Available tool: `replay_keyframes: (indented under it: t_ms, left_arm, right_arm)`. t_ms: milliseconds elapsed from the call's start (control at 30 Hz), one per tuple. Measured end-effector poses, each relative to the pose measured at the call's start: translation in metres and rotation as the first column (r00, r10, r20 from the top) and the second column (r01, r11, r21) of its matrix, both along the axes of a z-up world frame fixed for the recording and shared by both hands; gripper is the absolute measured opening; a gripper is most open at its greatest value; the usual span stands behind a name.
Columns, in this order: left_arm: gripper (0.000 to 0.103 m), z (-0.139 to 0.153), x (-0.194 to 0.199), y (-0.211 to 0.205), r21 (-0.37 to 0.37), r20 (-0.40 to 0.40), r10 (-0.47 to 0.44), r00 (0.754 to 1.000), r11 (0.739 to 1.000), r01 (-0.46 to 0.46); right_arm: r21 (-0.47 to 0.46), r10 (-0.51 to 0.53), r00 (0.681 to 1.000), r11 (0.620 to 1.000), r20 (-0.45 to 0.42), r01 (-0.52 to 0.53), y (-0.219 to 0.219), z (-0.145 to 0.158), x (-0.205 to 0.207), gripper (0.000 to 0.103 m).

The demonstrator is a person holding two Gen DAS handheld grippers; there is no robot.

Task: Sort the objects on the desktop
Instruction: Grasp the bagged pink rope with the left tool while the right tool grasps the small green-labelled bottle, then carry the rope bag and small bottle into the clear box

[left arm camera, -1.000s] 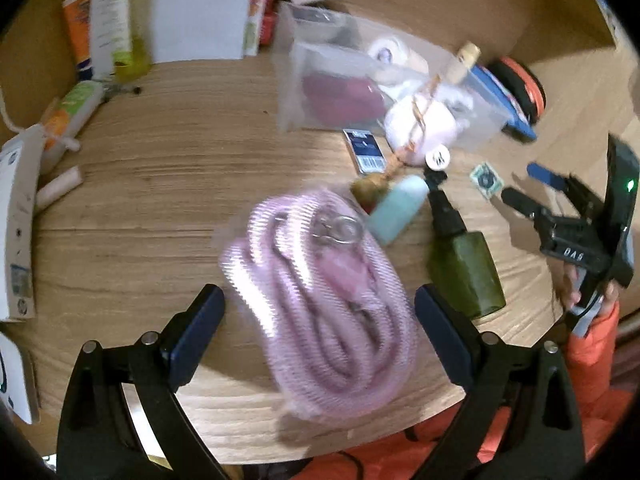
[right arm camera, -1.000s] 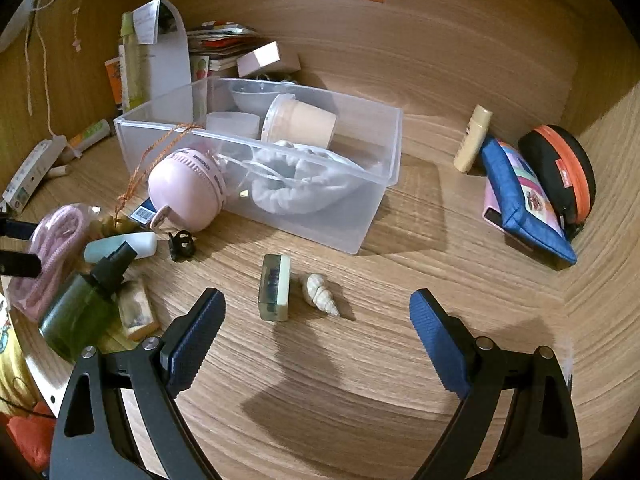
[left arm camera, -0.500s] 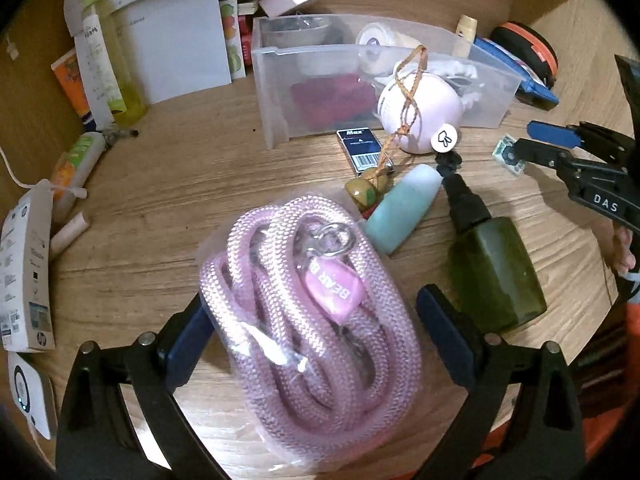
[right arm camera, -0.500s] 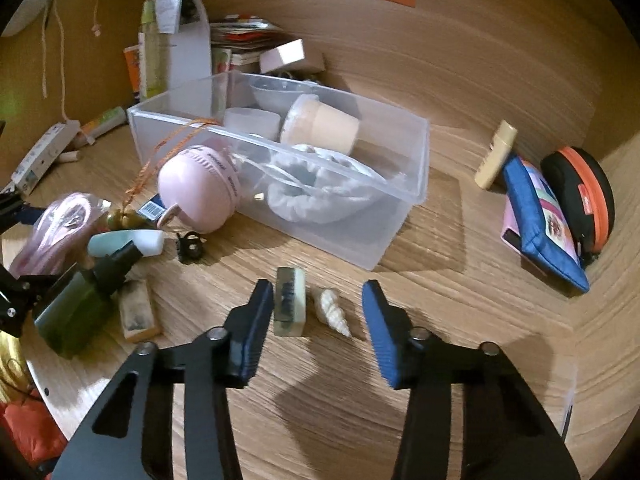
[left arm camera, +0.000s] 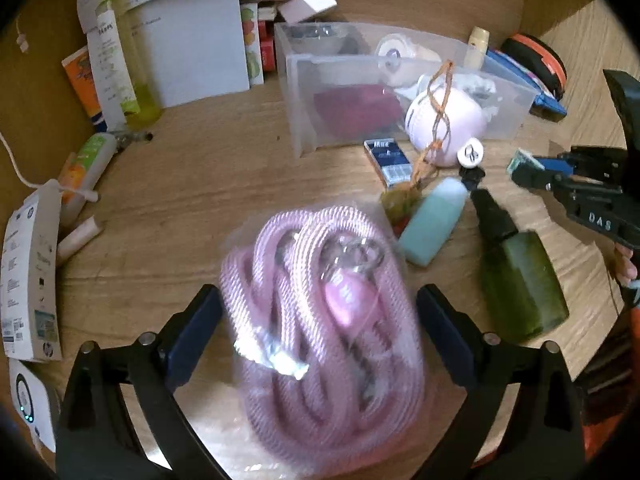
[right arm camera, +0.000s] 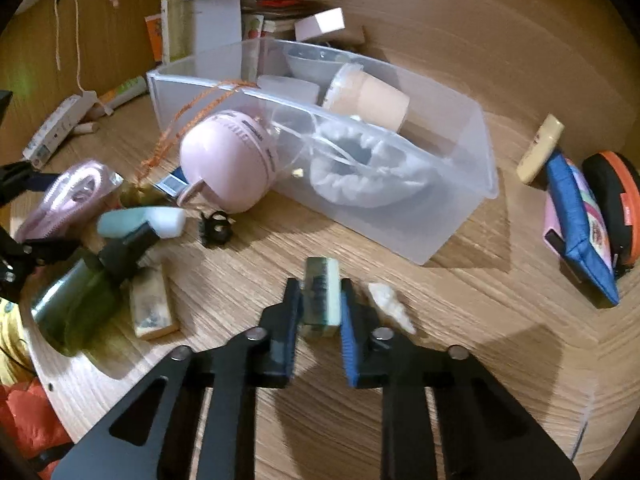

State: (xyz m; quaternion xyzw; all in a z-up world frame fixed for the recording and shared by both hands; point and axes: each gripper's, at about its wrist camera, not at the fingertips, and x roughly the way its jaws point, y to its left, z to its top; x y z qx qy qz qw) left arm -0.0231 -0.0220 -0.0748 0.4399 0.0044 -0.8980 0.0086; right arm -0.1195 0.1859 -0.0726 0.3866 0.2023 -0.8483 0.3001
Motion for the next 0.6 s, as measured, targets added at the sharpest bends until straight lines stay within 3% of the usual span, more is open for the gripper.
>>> replay_keyframes:
  t_ms: [100,367,600]
  left_arm:
    - [0.06,0.005,-0.003,-0.003,0.008,-0.015,0.022,1.0,1.0,-0.022]
    - [0.057,0.014,-0.003,-0.03,0.091,-0.032,0.098,0.995,0.991,-0.095]
    - [0.057,0.043,0.0,-0.037,0.13,-0.112,0.123,0.986,0.986,-0.109]
  right_arm:
    - [-0.01,-0.007,1.0,1.0,-0.006,0.007,-0.001,0.001,0.002,0.015]
    - [-0.128,-0.027,1.0,0.991,-0.012,0.025,0.008,0.023,0.0,0.015]
    - [-0.203,-0.032,0.999,0.979,-0.033,0.025,0.013,0.046,0.002,0.015]
